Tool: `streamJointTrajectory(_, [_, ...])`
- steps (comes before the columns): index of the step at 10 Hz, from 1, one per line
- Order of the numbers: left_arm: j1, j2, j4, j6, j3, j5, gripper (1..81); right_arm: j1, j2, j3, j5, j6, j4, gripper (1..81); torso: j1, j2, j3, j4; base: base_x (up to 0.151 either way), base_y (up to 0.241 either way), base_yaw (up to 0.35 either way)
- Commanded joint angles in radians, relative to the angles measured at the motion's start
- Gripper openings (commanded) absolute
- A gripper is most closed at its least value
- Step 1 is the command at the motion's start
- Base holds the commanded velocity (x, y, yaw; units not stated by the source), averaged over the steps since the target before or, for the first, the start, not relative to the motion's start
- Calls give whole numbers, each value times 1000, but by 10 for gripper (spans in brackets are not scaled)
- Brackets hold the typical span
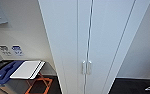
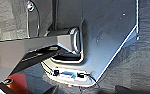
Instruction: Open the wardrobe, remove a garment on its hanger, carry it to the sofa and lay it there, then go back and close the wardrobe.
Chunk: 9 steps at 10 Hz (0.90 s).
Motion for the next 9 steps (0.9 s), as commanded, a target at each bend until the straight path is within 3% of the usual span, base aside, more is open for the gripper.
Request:
streamJointTrajectory(1, [-4, -15, 12, 4, 9, 54, 811, 14, -20, 13, -71, -1, -2, 811, 0, 0, 0, 0, 0, 0, 0])
streamJointTrajectory(3, [-4, -15, 12, 4, 11, 54, 811, 14, -22, 13, -71, -1, -2, 811, 0, 0, 0, 0, 0, 0, 0])
streamJointTrajectory(9, [-4, -12, 13, 5, 9, 55, 811, 12, -20, 10, -71, -1, -2, 811, -1, -1, 0, 0, 77, 0, 0])
